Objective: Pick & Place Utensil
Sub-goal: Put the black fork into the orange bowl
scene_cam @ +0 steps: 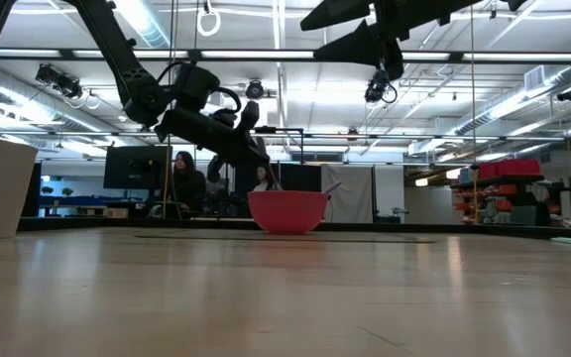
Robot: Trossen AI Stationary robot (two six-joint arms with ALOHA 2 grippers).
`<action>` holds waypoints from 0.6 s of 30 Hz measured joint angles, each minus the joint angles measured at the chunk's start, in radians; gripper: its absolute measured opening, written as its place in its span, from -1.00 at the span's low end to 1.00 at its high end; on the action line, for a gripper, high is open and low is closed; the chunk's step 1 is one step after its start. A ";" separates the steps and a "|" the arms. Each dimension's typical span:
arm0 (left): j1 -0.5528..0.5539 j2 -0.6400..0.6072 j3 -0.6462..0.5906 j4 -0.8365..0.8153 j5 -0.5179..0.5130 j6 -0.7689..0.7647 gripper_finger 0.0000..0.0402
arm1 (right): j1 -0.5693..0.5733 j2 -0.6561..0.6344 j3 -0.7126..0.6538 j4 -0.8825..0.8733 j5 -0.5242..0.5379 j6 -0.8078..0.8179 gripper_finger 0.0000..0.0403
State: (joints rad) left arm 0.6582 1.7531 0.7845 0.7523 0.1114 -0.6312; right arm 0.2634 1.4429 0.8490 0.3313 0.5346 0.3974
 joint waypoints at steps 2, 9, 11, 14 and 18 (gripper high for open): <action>-0.002 0.000 0.000 -0.013 0.011 -0.001 -0.96 | 0.000 0.000 0.000 -0.005 0.000 0.010 0.11; -0.061 0.020 0.000 -0.040 -0.078 -0.005 -0.95 | 0.000 0.000 0.000 -0.008 0.000 0.010 0.11; -0.060 0.028 0.000 -0.042 -0.091 -0.005 -0.97 | 0.000 0.000 0.000 -0.008 0.000 0.010 0.11; -0.054 0.028 -0.001 -0.037 -0.111 -0.009 -0.96 | 0.003 0.000 0.000 -0.008 0.000 0.013 0.11; -0.034 0.027 -0.001 -0.040 -0.112 -0.066 -0.93 | 0.005 0.000 0.000 -0.008 0.000 0.014 0.11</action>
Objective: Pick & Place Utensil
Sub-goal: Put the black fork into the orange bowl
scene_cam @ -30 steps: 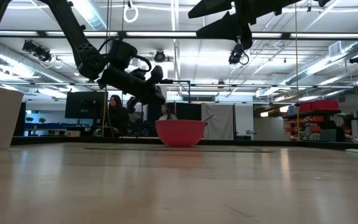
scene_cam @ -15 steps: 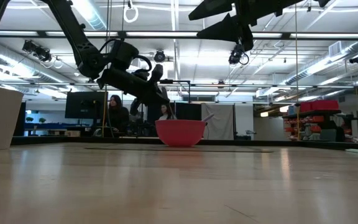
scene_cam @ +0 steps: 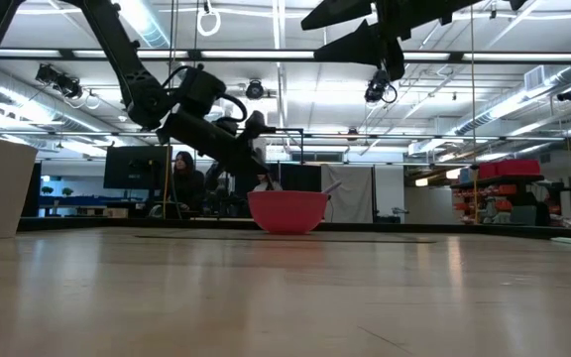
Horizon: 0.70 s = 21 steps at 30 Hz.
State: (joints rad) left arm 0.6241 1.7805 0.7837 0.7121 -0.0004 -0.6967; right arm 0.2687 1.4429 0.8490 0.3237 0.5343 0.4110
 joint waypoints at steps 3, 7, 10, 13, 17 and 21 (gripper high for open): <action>0.015 0.000 0.000 0.001 0.012 -0.030 -0.96 | 0.000 0.000 0.000 0.006 0.000 0.000 0.11; 0.035 0.000 0.000 0.000 0.025 -0.089 -0.96 | 0.000 0.000 0.000 0.019 0.000 0.000 0.11; 0.047 0.000 0.000 -0.001 0.051 -0.172 -0.94 | 0.000 0.000 0.000 0.024 0.000 0.000 0.11; 0.052 0.000 0.000 -0.008 0.067 -0.234 -0.94 | 0.000 0.000 0.000 0.026 0.000 0.000 0.11; 0.046 0.000 0.001 -0.029 0.032 -0.242 -0.95 | 0.000 0.000 0.000 0.027 0.000 0.000 0.11; 0.045 0.000 0.001 -0.053 -0.011 -0.284 -0.95 | 0.005 0.000 0.000 0.027 -0.001 0.007 0.11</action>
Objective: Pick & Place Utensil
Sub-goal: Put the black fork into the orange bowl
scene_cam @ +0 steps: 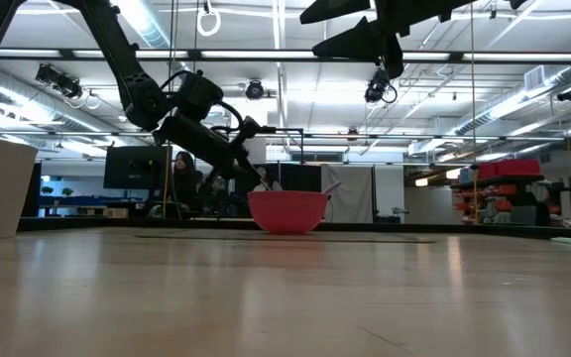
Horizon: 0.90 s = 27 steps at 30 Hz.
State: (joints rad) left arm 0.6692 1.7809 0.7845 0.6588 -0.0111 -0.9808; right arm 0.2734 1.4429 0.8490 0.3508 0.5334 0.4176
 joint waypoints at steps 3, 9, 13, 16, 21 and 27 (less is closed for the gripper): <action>0.000 0.000 0.000 0.002 -0.004 -0.061 -0.95 | 0.003 0.000 0.000 0.000 -0.001 0.011 0.11; 0.000 0.017 0.000 -0.024 -0.020 -0.091 -0.95 | 0.003 0.000 0.000 0.000 -0.001 0.012 0.11; -0.010 0.055 0.000 -0.014 -0.013 -0.111 -0.95 | 0.003 0.000 0.000 0.000 -0.002 0.014 0.11; -0.022 0.074 0.000 0.007 -0.015 -0.111 -0.94 | 0.003 0.000 0.000 0.000 -0.002 0.019 0.11; -0.041 0.083 0.000 0.088 -0.014 -0.100 -0.94 | 0.003 0.000 0.000 0.000 -0.001 0.016 0.11; -0.050 0.082 0.000 0.105 -0.018 -0.100 -0.94 | 0.003 0.000 0.000 -0.002 -0.002 0.019 0.11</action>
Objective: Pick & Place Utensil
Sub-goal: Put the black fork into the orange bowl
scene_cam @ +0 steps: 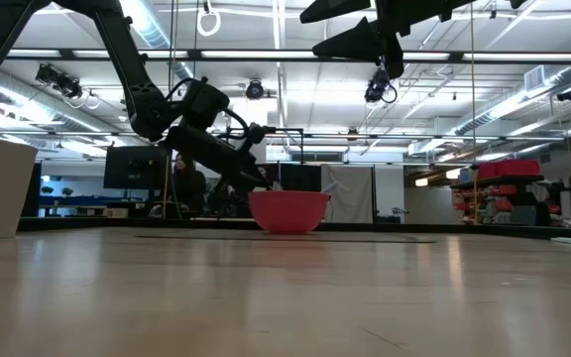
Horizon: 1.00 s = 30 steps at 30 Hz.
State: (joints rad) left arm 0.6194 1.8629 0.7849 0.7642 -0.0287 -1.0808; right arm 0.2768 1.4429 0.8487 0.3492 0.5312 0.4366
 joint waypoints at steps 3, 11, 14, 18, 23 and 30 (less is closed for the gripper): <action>-0.002 0.000 0.000 -0.003 -0.001 0.001 -0.94 | 0.000 0.000 0.000 0.000 0.000 0.000 0.11; -0.002 0.000 0.000 -0.084 -0.027 0.015 -0.92 | 0.000 0.000 0.000 -0.002 0.000 0.000 0.11; 0.000 -0.001 0.000 -0.089 -0.023 0.016 -0.87 | 0.000 0.000 0.000 -0.005 -0.008 0.000 0.11; -0.001 -0.001 0.000 -0.076 -0.015 0.018 -0.77 | 0.000 0.000 0.000 -0.006 -0.016 0.000 0.11; -0.001 -0.001 0.000 -0.074 -0.012 0.018 -0.68 | 0.000 0.000 0.000 -0.006 -0.016 0.000 0.11; 0.000 -0.001 0.000 -0.081 0.005 0.066 -0.60 | 0.000 0.000 0.000 -0.006 -0.019 0.000 0.11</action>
State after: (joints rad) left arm 0.6189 1.8622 0.7849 0.6836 -0.0241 -1.0146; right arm 0.2768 1.4429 0.8490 0.3431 0.5125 0.4366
